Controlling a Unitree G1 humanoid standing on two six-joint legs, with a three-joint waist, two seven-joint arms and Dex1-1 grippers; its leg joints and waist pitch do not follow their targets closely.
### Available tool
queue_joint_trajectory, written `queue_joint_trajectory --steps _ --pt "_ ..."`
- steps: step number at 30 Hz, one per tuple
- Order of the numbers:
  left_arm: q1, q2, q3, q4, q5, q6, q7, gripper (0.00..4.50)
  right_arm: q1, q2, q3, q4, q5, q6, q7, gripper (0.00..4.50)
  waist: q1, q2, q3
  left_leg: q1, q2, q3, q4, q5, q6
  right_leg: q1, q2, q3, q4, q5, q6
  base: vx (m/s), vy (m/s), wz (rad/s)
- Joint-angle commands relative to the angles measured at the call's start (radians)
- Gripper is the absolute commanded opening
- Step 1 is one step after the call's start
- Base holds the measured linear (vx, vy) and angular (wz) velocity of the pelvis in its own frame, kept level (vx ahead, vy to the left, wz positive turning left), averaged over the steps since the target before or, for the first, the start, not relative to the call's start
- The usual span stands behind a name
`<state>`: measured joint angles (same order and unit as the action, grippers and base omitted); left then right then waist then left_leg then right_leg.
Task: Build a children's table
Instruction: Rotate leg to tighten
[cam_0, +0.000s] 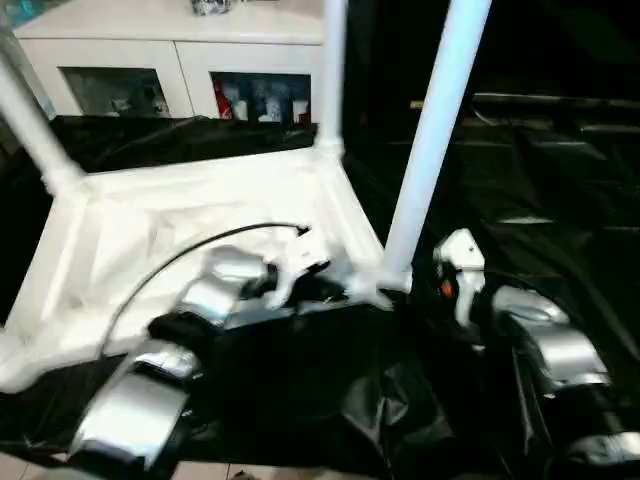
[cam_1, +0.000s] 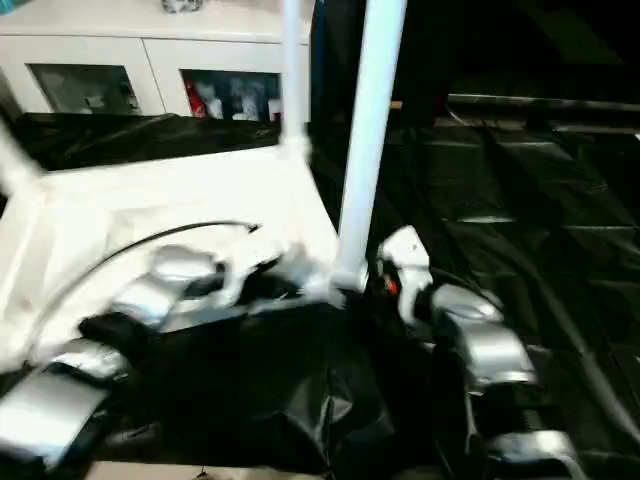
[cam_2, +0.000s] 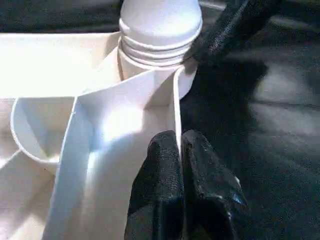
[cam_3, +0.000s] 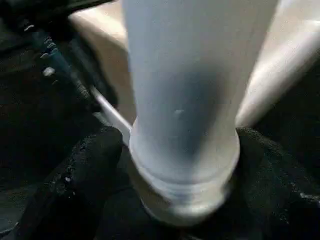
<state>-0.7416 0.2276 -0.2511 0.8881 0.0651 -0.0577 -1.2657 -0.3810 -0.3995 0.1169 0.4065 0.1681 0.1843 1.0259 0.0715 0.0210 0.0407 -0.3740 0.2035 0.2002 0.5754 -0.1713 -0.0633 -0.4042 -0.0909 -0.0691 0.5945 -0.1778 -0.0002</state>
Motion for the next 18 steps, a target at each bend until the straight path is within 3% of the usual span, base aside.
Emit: queue_joint_trajectory --steps 1,4,7,9,11,13,18 --pt "0.012 0.005 -0.012 -0.070 -0.049 -0.011 -0.086 0.00 0.001 -0.024 0.032 -0.035 0.027 -0.001 0.102 3.71 0.006 -0.016 -0.063 0.011 0.032 -0.010 -0.051 -0.171 0.119 0.053 -0.052 0.037 -0.059 -0.100 -0.275 0.000 0.000 0.00" --pt "0.029 0.022 -0.012 -0.100 -0.056 -0.002 -0.116 0.00 -0.006 -0.045 0.035 -0.037 0.035 -0.001 0.137 3.71 0.018 -0.014 -0.061 0.015 0.036 -0.010 -0.054 -0.189 0.107 0.050 -0.054 0.038 -0.061 -0.147 -0.271 0.000 0.000 0.00" --pt "0.038 0.028 -0.013 -0.118 -0.060 0.002 -0.122 0.00 -0.011 -0.050 0.046 -0.030 0.035 0.000 0.154 3.71 0.021 -0.019 -0.057 0.015 0.035 -0.010 -0.057 -0.219 0.082 0.049 -0.055 0.039 -0.066 -0.208 -0.252 0.000 0.000 0.00" --pt "0.045 0.032 -0.011 -0.130 -0.058 0.004 -0.121 0.00 -0.010 -0.047 0.054 -0.025 0.030 -0.003 0.167 3.47 0.020 -0.022 -0.057 0.015 0.035 -0.011 -0.058 -0.223 0.071 0.048 -0.056 0.040 -0.068 -0.230 -0.239 0.000 0.000 0.00" --pt "0.045 0.032 -0.010 -0.131 -0.058 0.005 -0.119 0.00 -0.009 -0.043 0.056 -0.025 0.028 -0.005 0.165 3.47 0.021 -0.022 -0.058 0.015 0.034 -0.011 -0.057 -0.210 0.071 0.049 -0.057 0.040 -0.067 -0.225 -0.234 0.000 0.000 0.00" --pt "0.046 0.031 -0.008 -0.133 -0.058 0.006 -0.114 0.00 -0.007 -0.037 0.056 -0.026 0.027 -0.005 0.162 3.13 0.021 -0.022 -0.058 0.014 0.033 -0.011 -0.057 -0.203 0.073 0.049 -0.056 0.040 -0.066 -0.221 -0.231 0.000 0.000 0.00" --pt "0.046 0.020 0.001 -0.139 -0.049 0.010 -0.069 0.00 0.009 -0.014 0.052 -0.016 0.022 -0.011 0.108 2.83 0.020 -0.021 -0.059 0.012 0.032 -0.010 -0.055 -0.188 0.078 0.049 -0.055 0.040 -0.063 -0.198 -0.235 0.000 0.000 0.00"
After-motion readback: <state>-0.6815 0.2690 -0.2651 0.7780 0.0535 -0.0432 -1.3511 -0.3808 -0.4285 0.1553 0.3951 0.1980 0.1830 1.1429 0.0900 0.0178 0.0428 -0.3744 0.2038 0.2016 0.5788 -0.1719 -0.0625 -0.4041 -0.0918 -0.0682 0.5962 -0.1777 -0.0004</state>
